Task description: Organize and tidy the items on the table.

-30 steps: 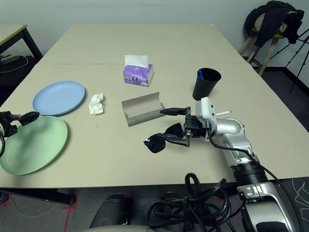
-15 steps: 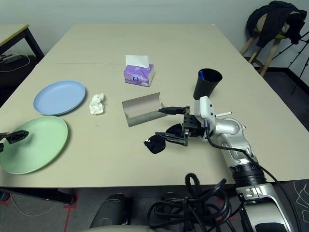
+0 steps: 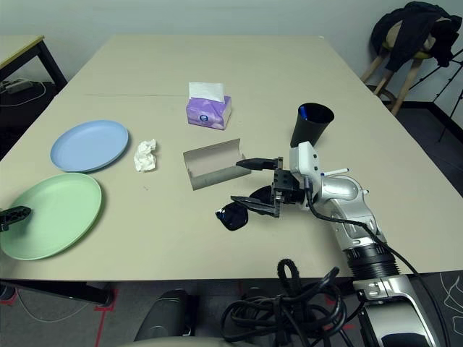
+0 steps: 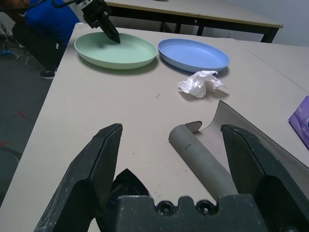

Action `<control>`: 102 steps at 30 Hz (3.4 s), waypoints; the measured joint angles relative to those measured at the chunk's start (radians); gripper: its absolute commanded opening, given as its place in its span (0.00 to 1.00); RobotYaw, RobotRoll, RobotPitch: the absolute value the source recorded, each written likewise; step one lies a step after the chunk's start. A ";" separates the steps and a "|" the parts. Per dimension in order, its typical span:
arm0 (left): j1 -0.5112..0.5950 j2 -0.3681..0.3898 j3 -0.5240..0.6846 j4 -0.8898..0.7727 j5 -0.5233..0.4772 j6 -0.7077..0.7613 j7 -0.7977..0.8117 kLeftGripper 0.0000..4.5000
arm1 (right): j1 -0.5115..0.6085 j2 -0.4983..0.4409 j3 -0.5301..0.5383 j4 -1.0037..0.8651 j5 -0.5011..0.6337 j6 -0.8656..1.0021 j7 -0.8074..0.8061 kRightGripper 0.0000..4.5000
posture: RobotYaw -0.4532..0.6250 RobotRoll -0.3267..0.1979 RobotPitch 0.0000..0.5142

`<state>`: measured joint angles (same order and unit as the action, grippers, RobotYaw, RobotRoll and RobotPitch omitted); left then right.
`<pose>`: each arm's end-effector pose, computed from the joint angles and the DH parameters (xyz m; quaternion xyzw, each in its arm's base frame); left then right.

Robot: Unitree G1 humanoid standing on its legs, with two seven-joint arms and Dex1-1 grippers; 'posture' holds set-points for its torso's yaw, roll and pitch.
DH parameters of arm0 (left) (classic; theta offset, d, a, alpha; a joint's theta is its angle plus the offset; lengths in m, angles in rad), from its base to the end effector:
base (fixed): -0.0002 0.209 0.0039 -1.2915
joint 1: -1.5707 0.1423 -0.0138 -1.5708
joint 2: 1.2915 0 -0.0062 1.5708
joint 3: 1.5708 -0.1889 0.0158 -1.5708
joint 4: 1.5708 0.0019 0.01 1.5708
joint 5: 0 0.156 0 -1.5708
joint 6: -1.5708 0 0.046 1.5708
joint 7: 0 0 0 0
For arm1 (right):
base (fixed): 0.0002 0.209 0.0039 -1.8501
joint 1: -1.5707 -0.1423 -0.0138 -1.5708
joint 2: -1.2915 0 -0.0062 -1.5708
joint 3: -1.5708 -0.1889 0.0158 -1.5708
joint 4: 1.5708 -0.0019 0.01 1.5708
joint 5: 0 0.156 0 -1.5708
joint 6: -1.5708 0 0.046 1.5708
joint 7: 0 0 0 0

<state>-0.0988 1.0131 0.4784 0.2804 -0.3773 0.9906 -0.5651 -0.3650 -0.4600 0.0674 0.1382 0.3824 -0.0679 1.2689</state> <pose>0.1832 0.4167 0.1667 -0.0054 0.3703 0.1030 0.9231 0.2881 -0.2098 0.1206 -0.1141 -0.0824 0.6238 0.7688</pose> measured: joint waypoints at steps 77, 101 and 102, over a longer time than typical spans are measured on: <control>-0.820 -0.451 0.190 0.564 0.038 -0.400 0.747 0.01 | 0.039 0.062 -0.033 -0.058 -0.003 0.051 -0.271 1.00 | 0.50 0.62 0.09; -0.523 -0.356 -0.136 0.127 0.023 -0.239 0.233 0.99 | 0.036 0.073 -0.035 -0.056 -0.033 0.042 -0.338 1.00 | 0.52 0.62 0.09; -0.512 -0.352 -0.159 0.113 0.031 -0.288 0.190 0.99 | 0.036 0.074 -0.035 -0.056 -0.033 0.041 -0.338 1.00 | 0.52 0.62 0.09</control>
<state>-0.6106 0.6616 0.3191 0.3937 -0.3459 0.7023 -0.3748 -0.3290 -0.3857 0.0322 0.0825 0.3493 -0.0269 0.9313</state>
